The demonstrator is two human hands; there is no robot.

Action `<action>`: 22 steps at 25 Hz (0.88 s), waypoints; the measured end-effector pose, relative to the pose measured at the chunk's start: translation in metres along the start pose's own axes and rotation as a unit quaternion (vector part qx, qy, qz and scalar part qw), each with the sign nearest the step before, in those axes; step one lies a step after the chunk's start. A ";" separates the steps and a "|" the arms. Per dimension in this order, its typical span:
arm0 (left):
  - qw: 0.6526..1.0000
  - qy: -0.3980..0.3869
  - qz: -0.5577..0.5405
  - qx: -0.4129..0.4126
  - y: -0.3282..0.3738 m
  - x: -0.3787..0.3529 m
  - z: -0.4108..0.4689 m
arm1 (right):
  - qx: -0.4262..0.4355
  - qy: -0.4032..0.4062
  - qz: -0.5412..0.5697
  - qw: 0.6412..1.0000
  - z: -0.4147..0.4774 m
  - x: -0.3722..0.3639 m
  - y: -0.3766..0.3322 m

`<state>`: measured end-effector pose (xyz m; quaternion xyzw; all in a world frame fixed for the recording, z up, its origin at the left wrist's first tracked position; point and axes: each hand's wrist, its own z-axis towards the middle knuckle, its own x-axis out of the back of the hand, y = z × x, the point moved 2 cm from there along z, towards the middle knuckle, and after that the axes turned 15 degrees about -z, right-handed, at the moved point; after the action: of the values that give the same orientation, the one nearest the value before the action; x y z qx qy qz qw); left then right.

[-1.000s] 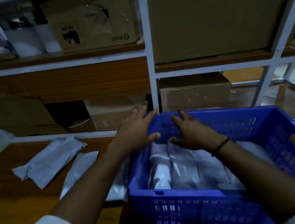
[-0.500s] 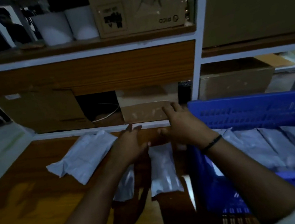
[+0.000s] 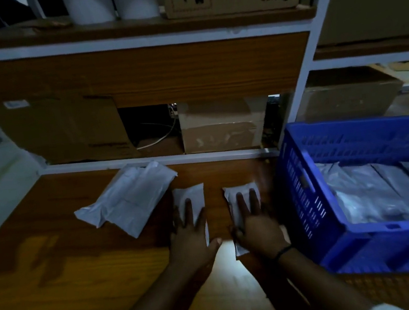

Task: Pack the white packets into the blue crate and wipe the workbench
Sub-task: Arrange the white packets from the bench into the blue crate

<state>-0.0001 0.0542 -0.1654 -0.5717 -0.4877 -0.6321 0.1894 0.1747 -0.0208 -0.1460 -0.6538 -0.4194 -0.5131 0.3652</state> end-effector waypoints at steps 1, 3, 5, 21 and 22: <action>1.000 0.004 0.001 -0.004 -0.002 0.000 -0.004 | 0.005 0.016 -0.005 1.000 -0.006 -0.004 -0.002; 1.000 0.023 -0.010 0.002 -0.005 0.007 -0.009 | 0.005 0.031 -0.013 0.999 -0.014 -0.007 -0.006; 0.999 0.040 -0.023 0.024 -0.004 0.014 -0.007 | -0.002 0.050 -0.011 0.999 -0.015 -0.004 -0.010; 0.997 0.064 -0.026 0.042 0.023 0.022 -0.004 | 0.037 0.051 -0.068 0.996 -0.014 0.003 -0.016; 0.995 0.076 -0.046 0.041 0.030 0.030 -0.005 | 0.039 0.055 -0.060 0.996 -0.015 0.013 -0.014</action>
<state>0.0130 0.0458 -0.1259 -0.4911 -0.5232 -0.6608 0.2200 0.1574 -0.0271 -0.1299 -0.5831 -0.4569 -0.5529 0.3815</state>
